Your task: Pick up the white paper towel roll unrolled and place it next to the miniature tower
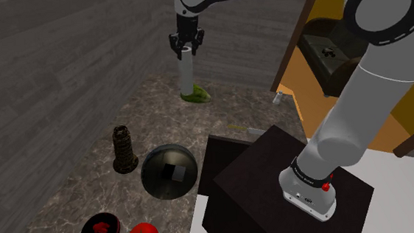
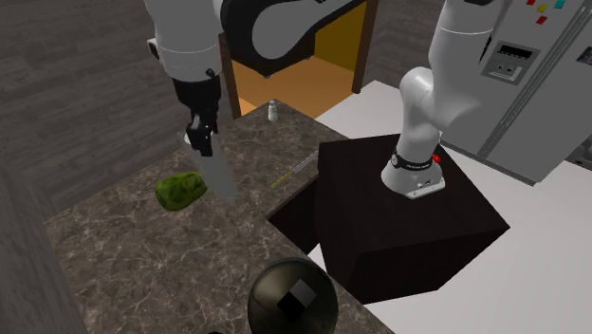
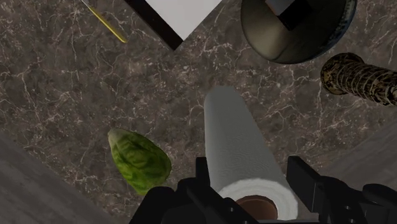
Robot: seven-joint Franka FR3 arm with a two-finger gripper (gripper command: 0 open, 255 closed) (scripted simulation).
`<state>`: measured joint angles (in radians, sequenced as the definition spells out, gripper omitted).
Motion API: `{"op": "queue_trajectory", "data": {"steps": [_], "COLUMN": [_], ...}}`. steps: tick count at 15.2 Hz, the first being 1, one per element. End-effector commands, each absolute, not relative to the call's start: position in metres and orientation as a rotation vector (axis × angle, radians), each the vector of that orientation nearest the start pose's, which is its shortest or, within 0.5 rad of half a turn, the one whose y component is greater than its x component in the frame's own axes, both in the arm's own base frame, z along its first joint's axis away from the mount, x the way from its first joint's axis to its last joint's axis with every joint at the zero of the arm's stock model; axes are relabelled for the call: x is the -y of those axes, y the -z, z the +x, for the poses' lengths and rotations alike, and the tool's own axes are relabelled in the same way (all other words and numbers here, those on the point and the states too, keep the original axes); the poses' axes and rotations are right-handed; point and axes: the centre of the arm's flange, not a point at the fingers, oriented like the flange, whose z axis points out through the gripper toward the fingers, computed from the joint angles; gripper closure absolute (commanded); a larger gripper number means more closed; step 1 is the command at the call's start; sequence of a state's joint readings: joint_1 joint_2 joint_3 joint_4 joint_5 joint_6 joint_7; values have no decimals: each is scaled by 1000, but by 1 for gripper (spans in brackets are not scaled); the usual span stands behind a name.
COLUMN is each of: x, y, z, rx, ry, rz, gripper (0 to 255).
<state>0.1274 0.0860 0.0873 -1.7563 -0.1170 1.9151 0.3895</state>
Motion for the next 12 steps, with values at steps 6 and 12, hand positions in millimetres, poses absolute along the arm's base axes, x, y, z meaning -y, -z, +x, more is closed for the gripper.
{"op": "queue_trajectory", "data": {"steps": [6,12], "x": [-209,-286], "y": [-516,-516], "z": [603,619], "rx": [-227,-227], "ry": [162,162], "rz": [-3207,-3207], "gripper": [255,255]}}
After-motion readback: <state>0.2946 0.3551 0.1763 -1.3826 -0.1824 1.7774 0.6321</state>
